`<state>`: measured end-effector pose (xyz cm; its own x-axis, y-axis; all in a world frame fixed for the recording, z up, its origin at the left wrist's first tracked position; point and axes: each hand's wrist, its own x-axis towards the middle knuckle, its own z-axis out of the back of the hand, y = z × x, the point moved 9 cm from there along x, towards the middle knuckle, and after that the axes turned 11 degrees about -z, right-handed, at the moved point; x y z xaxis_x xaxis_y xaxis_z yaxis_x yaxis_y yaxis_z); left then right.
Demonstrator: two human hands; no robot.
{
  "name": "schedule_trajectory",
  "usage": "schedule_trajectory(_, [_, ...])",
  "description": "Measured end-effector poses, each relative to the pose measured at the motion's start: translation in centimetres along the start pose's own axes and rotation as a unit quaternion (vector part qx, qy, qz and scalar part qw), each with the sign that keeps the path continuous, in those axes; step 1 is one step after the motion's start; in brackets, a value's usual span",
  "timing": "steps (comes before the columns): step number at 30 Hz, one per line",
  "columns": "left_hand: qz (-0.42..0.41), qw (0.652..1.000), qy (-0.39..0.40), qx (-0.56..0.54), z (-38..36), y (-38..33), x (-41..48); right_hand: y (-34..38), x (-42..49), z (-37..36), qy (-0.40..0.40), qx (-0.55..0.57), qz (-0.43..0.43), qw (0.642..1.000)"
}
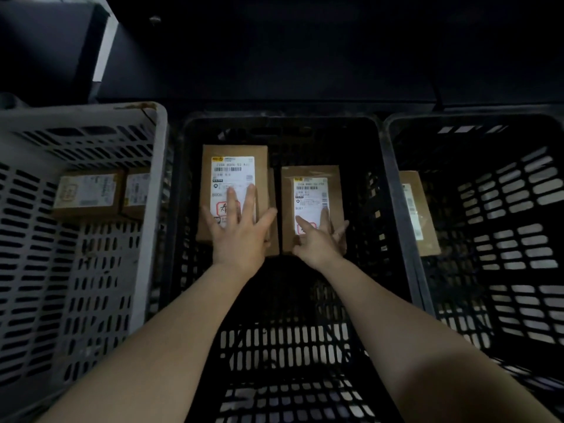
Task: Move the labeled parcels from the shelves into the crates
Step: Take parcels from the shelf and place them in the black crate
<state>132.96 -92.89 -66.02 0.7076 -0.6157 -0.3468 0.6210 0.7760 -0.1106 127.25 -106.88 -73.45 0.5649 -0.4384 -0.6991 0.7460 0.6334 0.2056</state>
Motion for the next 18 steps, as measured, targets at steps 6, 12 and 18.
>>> schedule_trajectory(6, [0.007,0.997,0.06,-0.045,2.0,0.1,-1.5,1.9,-2.4,2.7,0.004,-0.116,0.043,0.992])
schedule_trajectory(12, [0.009,0.998,-0.054,0.009,9.5,-0.1,-7.5,7.7,-11.2,8.6,-0.124,-0.14,0.206,0.961])
schedule_trajectory(18, [0.114,0.985,-0.115,0.053,18.1,1.3,-19.1,13.3,-23.8,12.3,-0.21,-0.185,0.359,0.89])
